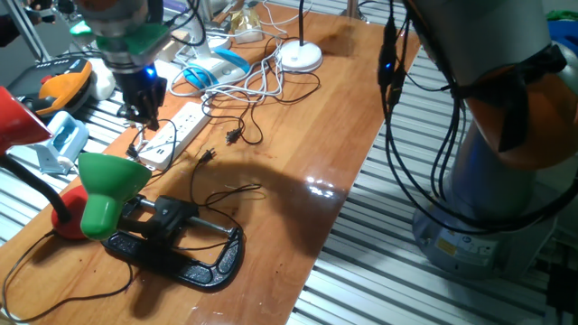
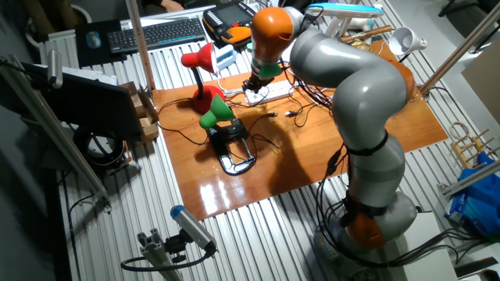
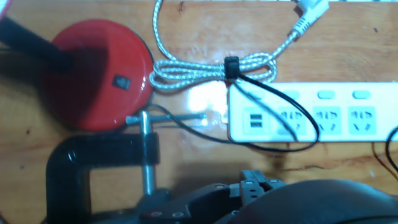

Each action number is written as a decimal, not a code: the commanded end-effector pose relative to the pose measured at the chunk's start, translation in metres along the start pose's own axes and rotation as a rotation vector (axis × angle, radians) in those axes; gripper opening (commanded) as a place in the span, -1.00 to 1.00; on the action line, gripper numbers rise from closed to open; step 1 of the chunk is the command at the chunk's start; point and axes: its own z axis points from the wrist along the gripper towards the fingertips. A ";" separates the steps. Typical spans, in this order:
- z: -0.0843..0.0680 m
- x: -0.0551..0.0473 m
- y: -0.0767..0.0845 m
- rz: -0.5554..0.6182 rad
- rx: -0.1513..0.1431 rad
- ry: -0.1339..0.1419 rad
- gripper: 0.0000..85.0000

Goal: Plug in the power cord of the desk lamp, turn on the socket, and light up the desk lamp

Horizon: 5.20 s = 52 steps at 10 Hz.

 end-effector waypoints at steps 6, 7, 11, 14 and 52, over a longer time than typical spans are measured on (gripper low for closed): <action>0.001 -0.022 -0.001 0.015 -0.002 -0.009 -1.00; 0.003 -0.022 -0.002 0.004 0.001 -0.012 -1.00; 0.005 -0.022 -0.003 -0.005 0.010 -0.013 -1.00; 0.005 -0.022 -0.003 -0.007 -0.014 -0.020 -1.00; 0.040 -0.088 0.000 0.016 -0.014 -0.058 -1.00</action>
